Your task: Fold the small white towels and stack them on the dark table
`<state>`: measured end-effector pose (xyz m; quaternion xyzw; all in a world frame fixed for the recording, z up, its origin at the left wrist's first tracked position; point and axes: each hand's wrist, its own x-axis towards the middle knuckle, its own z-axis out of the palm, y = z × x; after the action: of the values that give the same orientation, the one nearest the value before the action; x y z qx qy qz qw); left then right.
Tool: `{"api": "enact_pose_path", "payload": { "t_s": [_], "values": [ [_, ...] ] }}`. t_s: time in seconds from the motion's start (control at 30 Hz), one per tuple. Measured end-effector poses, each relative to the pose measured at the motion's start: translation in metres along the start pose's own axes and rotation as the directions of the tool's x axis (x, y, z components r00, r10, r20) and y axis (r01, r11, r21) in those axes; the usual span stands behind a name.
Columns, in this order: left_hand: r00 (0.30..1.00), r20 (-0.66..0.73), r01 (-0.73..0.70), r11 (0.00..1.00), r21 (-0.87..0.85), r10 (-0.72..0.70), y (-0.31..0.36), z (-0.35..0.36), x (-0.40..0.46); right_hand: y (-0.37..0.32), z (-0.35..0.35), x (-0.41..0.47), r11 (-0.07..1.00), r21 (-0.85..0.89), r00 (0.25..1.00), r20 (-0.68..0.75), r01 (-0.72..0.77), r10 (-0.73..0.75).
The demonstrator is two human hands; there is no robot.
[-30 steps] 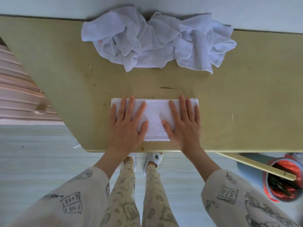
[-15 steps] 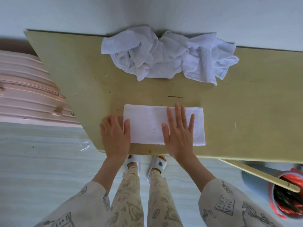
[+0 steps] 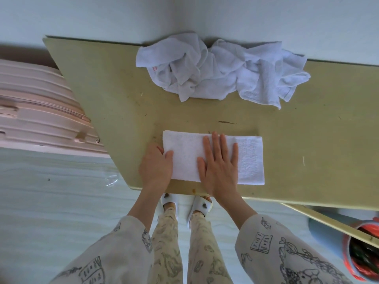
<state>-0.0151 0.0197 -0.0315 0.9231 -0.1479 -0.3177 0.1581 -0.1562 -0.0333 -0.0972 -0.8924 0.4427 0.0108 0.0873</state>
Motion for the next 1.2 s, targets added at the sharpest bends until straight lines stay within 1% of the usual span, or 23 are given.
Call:
{"api": "enact_pose_path", "payload": {
  "t_s": [0.07, 0.13, 0.27, 0.37, 0.43, 0.5, 0.53, 0.57, 0.6, 0.63, 0.67, 0.7, 0.77, 0.8, 0.83, 0.87, 0.93, 1.0, 1.1, 1.2],
  "values": [
    [0.997, 0.056, 0.065, 0.988, -0.141, -0.058, 0.002, -0.005, 0.003, 0.000, 0.000, 0.000, 1.000, 0.000, 1.000, 0.007, -0.001, 0.001],
    [0.992, 0.101, 0.101, 0.969, -0.227, -0.080, 0.002, -0.008, 0.007, 0.000, -0.001, 0.000, 1.000, -0.002, 1.000, 0.008, 0.001, -0.001],
    [0.991, 0.129, 0.054, 0.970, -0.239, -0.024, 0.000, -0.009, 0.008, -0.001, -0.002, 0.001, 1.000, 0.008, 1.000, 0.021, -0.005, 0.004],
    [0.996, 0.084, -0.009, 0.969, -0.248, 0.031, 0.000, -0.011, 0.005, -0.002, -0.002, 0.001, 1.000, 0.010, 0.999, 0.047, -0.013, 0.012],
    [0.996, 0.040, -0.070, 0.972, -0.223, 0.081, 0.004, -0.014, 0.002, -0.002, -0.002, 0.002, 0.999, 0.031, 0.997, 0.081, -0.019, 0.016],
    [0.990, -0.019, -0.144, 0.970, -0.198, 0.143, 0.012, -0.018, -0.002, -0.001, -0.008, 0.007, 0.996, 0.094, 0.991, 0.131, -0.009, -0.003],
    [0.982, -0.050, -0.191, 0.964, -0.188, 0.185, 0.017, -0.021, -0.005, -0.001, -0.013, 0.009, 0.985, 0.170, 0.990, 0.139, -0.006, -0.018],
    [0.969, -0.079, -0.245, 0.953, -0.179, 0.234, 0.024, -0.023, -0.010, 0.000, -0.021, 0.009, 0.956, 0.294, 0.991, 0.131, -0.015, -0.025],
    [0.952, -0.103, -0.303, 0.937, -0.171, 0.289, 0.032, -0.025, -0.016, 0.004, -0.031, 0.009, 0.894, 0.445, 0.993, 0.117, -0.052, -0.001],
    [0.935, -0.120, -0.351, 0.922, -0.165, 0.334, 0.039, -0.026, -0.023, 0.008, -0.043, 0.007, 0.796, 0.593, 0.991, 0.114, -0.120, 0.065],
    [0.919, -0.128, -0.389, 0.907, -0.162, 0.372, 0.046, -0.026, -0.030, 0.014, -0.054, 0.004, 0.673, 0.709, 0.977, 0.136, -0.212, 0.165],
    [0.904, -0.128, -0.426, 0.892, -0.155, 0.409, 0.054, -0.023, -0.037, 0.024, -0.065, 0.001, 0.534, 0.790, 0.946, 0.176, -0.300, 0.271],
    [0.871, -0.114, -0.489, 0.863, -0.126, 0.477, 0.068, -0.009, -0.050, 0.044, -0.081, -0.005, 0.271, 0.874, 0.864, 0.267, -0.404, 0.427],
    [0.858, -0.102, -0.513, 0.851, -0.109, 0.504, 0.075, 0.001, -0.055, 0.054, -0.085, -0.008, 0.172, 0.887, 0.825, 0.307, -0.429, 0.475],
    [0.847, -0.088, -0.531, 0.842, -0.094, 0.524, 0.080, 0.012, -0.059, 0.064, -0.087, -0.010, 0.104, 0.887, 0.794, 0.343, -0.449, 0.502],
    [0.838, -0.067, -0.546, 0.834, -0.080, 0.542, 0.086, 0.025, -0.063, 0.073, -0.089, -0.014, 0.057, 0.882, 0.772, 0.376, -0.468, 0.513],
    [0.828, -0.002, -0.561, 0.827, -0.041, 0.561, 0.092, 0.051, -0.067, 0.086, -0.088, -0.020, 0.009, 0.862, 0.749, 0.436, -0.507, 0.500],
    [0.830, 0.089, -0.551, 0.834, -0.024, 0.551, 0.093, 0.073, -0.067, 0.092, -0.085, -0.022, -0.001, 0.842, 0.739, 0.473, -0.539, 0.480],
    [0.819, 0.181, -0.551, 0.834, -0.019, 0.545, 0.092, 0.095, -0.067, 0.096, -0.078, -0.023, 0.038, 0.809, 0.728, 0.506, -0.587, 0.463],
    [0.814, 0.204, -0.549, 0.835, -0.036, 0.544, 0.093, 0.101, -0.072, 0.097, -0.073, -0.026, 0.059, 0.785, 0.715, 0.527, -0.617, 0.459]
  ]
}}
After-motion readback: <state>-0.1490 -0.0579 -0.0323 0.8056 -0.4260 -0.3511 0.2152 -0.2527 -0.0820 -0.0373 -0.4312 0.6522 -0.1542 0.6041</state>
